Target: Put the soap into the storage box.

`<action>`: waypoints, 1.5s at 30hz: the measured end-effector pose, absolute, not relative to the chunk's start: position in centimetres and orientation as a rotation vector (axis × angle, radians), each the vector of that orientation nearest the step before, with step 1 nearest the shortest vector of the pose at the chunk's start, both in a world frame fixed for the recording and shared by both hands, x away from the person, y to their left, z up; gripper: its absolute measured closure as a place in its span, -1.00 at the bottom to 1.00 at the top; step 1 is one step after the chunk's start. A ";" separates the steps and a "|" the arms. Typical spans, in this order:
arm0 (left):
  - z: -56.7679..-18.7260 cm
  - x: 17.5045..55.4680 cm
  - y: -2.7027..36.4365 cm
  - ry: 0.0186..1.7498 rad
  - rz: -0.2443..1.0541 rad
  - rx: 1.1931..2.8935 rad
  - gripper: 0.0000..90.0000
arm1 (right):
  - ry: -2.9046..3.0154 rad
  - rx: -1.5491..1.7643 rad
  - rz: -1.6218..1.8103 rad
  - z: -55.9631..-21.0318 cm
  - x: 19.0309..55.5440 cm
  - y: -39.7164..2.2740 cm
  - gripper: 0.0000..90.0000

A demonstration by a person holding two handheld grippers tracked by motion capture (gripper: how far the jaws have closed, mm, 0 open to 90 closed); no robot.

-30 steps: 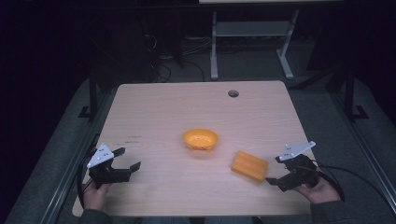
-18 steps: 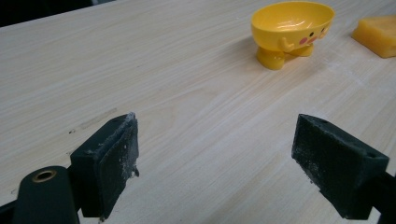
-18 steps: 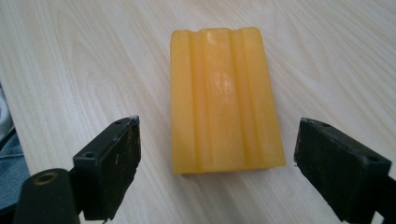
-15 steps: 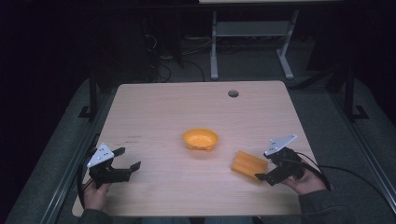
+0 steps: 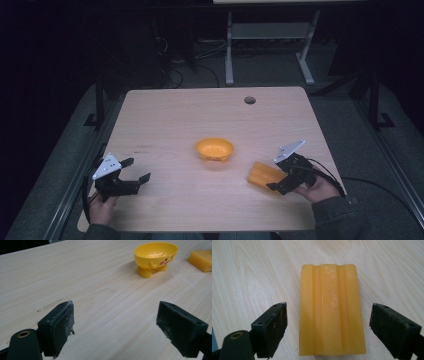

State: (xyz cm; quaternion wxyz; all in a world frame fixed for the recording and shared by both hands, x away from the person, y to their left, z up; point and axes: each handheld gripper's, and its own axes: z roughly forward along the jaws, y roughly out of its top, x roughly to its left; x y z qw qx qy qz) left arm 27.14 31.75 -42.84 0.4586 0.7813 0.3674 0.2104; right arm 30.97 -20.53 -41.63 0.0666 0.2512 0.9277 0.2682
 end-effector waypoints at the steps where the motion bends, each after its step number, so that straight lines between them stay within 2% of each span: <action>1: -42.9 27.2 31.7 0.905 0.519 1.922 -0.69 | 2.806 0.750 0.801 -41.8 31.1 -20.4 -0.68; 35: -42.8 27.1 31.8 0.910 0.514 1.918 -0.69 | 2.912 0.730 0.613 -44.6 33.3 -17.9 -0.68; 45: -42.7 27.1 31.9 0.912 0.516 1.917 -0.69 | 2.921 0.726 0.589 -45.3 33.4 -17.6 -0.58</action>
